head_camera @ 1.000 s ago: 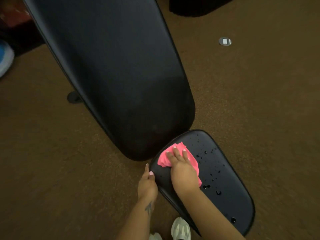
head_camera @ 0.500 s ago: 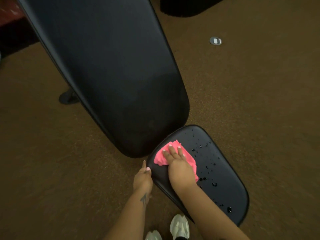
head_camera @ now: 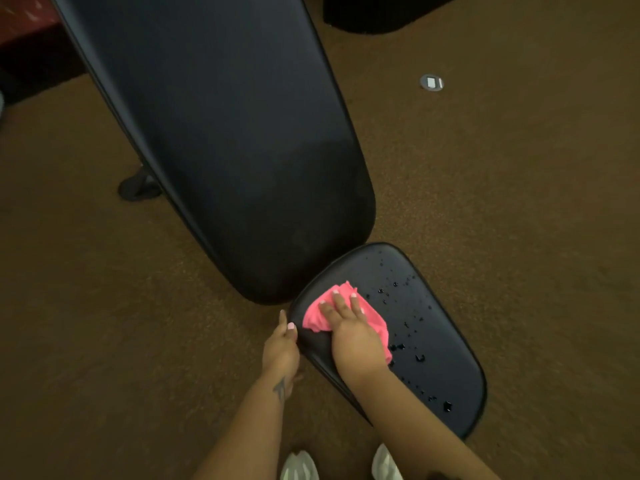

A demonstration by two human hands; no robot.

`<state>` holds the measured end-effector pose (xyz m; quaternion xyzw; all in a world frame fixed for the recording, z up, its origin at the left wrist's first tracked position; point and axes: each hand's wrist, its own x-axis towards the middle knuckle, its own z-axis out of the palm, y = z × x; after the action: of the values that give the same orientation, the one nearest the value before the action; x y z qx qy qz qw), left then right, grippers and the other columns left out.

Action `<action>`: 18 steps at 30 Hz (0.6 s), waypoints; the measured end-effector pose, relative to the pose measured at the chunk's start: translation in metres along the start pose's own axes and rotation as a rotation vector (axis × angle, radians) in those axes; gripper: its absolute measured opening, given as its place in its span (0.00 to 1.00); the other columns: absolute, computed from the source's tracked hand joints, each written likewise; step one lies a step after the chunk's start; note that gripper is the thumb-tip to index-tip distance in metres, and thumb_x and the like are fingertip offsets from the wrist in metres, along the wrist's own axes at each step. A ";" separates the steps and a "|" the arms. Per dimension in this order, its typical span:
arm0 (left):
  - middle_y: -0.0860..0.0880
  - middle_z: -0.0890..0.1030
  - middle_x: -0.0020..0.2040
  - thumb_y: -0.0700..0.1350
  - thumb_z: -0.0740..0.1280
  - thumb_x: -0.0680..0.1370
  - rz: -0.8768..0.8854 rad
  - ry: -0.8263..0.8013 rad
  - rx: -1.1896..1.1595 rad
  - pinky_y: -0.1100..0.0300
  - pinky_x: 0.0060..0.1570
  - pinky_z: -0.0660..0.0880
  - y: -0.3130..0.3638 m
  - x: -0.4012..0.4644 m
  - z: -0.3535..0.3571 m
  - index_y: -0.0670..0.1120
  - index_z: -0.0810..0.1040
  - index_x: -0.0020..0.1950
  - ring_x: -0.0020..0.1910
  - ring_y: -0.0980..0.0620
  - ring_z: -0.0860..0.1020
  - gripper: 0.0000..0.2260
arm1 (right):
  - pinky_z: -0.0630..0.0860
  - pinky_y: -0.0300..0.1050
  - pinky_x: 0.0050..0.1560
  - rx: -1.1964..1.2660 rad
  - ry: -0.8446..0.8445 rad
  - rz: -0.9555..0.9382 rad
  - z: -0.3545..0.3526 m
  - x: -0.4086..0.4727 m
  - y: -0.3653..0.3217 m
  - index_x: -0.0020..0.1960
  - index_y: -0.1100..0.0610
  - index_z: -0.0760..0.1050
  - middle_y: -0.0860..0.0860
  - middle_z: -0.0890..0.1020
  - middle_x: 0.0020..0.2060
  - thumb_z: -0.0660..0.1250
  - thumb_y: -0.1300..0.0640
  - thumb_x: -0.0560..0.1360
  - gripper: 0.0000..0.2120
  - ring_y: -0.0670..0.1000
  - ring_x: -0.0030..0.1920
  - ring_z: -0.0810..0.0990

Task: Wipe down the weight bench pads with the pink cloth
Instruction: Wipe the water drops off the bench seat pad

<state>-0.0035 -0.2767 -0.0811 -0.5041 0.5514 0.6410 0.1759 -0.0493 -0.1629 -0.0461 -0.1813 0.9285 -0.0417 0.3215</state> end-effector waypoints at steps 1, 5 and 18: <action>0.48 0.66 0.75 0.48 0.54 0.84 0.023 0.002 -0.031 0.41 0.62 0.70 -0.004 -0.001 0.001 0.61 0.56 0.77 0.70 0.42 0.68 0.21 | 0.45 0.50 0.73 0.025 0.037 -0.017 -0.001 0.000 -0.006 0.76 0.50 0.40 0.49 0.37 0.75 0.69 0.65 0.71 0.46 0.56 0.75 0.38; 0.48 0.71 0.70 0.51 0.54 0.84 0.017 0.017 -0.174 0.44 0.62 0.72 -0.035 -0.011 0.011 0.63 0.56 0.76 0.67 0.43 0.73 0.21 | 0.40 0.51 0.73 0.027 0.016 -0.206 0.015 -0.018 -0.004 0.76 0.50 0.46 0.48 0.39 0.75 0.58 0.69 0.75 0.37 0.56 0.74 0.37; 0.51 0.56 0.79 0.63 0.50 0.81 0.042 0.028 -0.184 0.33 0.63 0.69 -0.042 -0.039 0.045 0.72 0.37 0.72 0.74 0.40 0.63 0.25 | 0.44 0.50 0.72 0.051 0.051 -0.147 0.013 -0.023 0.030 0.75 0.46 0.45 0.46 0.38 0.75 0.65 0.61 0.75 0.39 0.54 0.75 0.38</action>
<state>0.0257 -0.2107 -0.0756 -0.5154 0.5031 0.6853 0.1078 -0.0337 -0.1257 -0.0489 -0.2395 0.9192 -0.0932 0.2983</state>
